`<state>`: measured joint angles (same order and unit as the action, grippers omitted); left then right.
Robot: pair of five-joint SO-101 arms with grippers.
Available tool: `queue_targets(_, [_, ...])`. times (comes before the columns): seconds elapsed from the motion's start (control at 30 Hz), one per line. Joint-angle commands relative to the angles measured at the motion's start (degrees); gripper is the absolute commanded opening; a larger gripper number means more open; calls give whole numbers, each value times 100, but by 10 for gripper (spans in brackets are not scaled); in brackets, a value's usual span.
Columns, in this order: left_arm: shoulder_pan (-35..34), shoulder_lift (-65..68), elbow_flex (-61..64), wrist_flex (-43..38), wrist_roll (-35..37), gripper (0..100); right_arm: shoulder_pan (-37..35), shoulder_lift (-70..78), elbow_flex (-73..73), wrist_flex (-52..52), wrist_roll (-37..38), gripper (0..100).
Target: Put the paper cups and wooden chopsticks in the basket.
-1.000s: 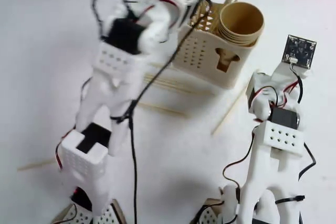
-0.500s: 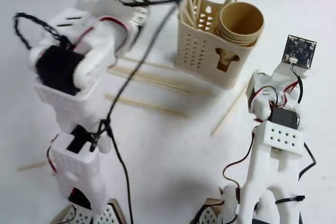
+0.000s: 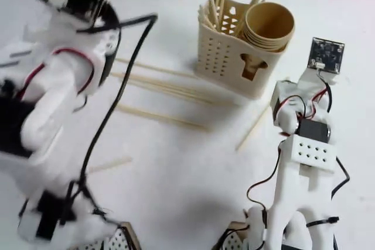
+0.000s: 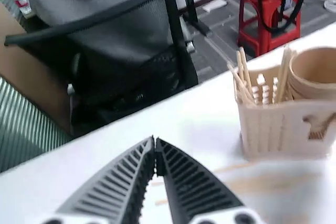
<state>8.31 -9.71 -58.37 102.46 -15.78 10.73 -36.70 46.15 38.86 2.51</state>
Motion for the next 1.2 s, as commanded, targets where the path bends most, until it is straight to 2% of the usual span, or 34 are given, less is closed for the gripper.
queue_targets(0.0, [-330,-1332,1688,-167,53,23,-75,-198,-53,-57,70,25])
queue_targets(0.2, [-980,-2976,4097,-1037,35,23,-84,-198,-62,-40,79,25])
queue_targets(0.47, [-1701,-5086,7833,-2664,70,23,-277,-207,-492,734,97,25])
queue_targets(0.63, [-2176,-6202,9820,-3508,97,23,-585,-207,-484,787,545,25])
queue_targets(0.8, [-2738,-7073,11411,-4246,563,26,-778,-207,-589,1007,580,25])
queue_targets(0.93, [-2809,-7556,12448,-4730,589,26,-1112,-207,-958,1675,1108,25])
queue_targets(1.17, [-2826,-8145,13741,-5266,598,27,-2281,-207,-1451,2712,1934,25])
